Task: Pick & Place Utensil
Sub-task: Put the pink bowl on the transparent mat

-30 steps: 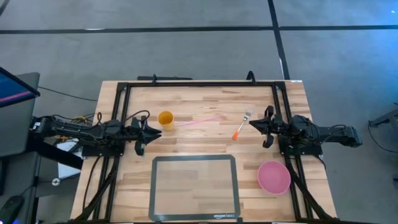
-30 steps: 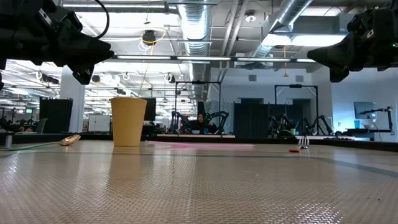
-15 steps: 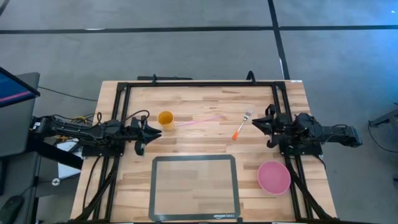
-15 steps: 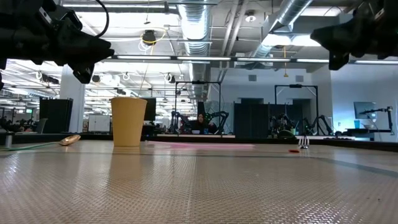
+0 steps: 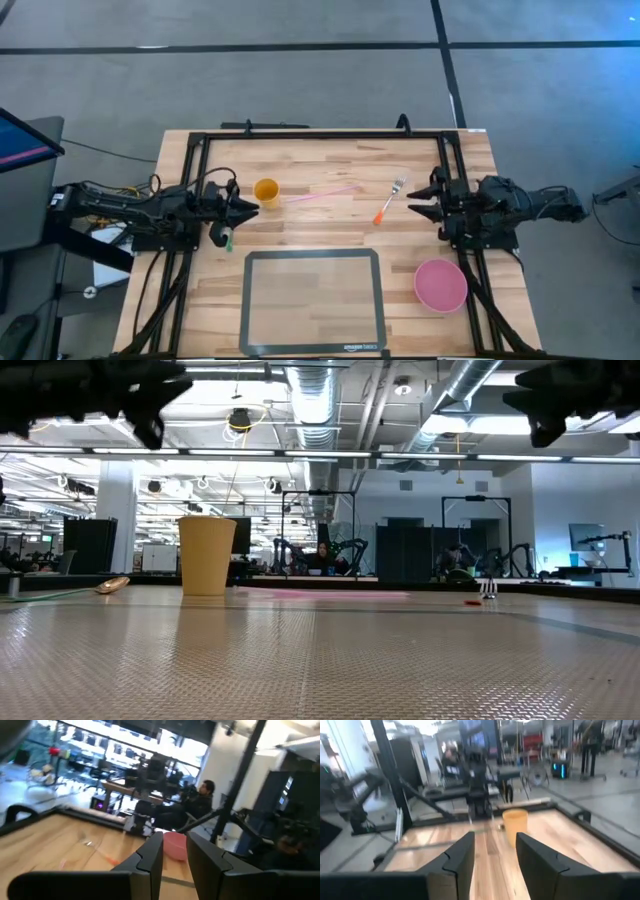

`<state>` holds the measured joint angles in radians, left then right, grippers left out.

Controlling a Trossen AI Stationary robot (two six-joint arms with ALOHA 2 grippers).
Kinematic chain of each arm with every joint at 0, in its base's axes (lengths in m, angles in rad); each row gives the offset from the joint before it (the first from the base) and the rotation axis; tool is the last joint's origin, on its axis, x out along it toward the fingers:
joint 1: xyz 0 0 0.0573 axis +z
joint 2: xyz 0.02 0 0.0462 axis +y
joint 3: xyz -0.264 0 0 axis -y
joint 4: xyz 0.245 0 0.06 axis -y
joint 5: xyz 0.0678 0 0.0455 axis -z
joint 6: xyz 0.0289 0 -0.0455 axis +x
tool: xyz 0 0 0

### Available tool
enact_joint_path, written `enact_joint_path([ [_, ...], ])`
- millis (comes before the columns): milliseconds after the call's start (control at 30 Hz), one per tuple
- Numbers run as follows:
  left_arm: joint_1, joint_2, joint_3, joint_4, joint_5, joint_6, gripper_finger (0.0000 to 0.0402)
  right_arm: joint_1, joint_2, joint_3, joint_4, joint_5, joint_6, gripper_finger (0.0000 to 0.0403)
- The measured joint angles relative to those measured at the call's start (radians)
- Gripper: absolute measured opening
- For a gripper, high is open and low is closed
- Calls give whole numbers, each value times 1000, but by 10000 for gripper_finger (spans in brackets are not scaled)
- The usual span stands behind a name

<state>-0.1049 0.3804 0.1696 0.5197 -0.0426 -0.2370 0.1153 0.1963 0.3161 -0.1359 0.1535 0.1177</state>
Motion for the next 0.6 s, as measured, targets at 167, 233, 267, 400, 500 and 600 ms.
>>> enact_joint_path([
  [167,0,143,141,-52,3,105,86,86,154,124,-128,90,25,135],
  [233,0,196,177,-64,1,132,86,122,216,163,-171,113,59,135],
  [267,0,222,190,-68,-5,134,86,140,246,181,-191,116,74,135],
  [400,0,297,220,-67,-17,136,86,211,354,235,-234,124,153,134],
  [500,0,327,224,-68,-17,136,86,267,426,280,-305,138,245,134],
  [600,0,334,224,-64,-17,136,86,319,510,335,-401,145,383,134],
])
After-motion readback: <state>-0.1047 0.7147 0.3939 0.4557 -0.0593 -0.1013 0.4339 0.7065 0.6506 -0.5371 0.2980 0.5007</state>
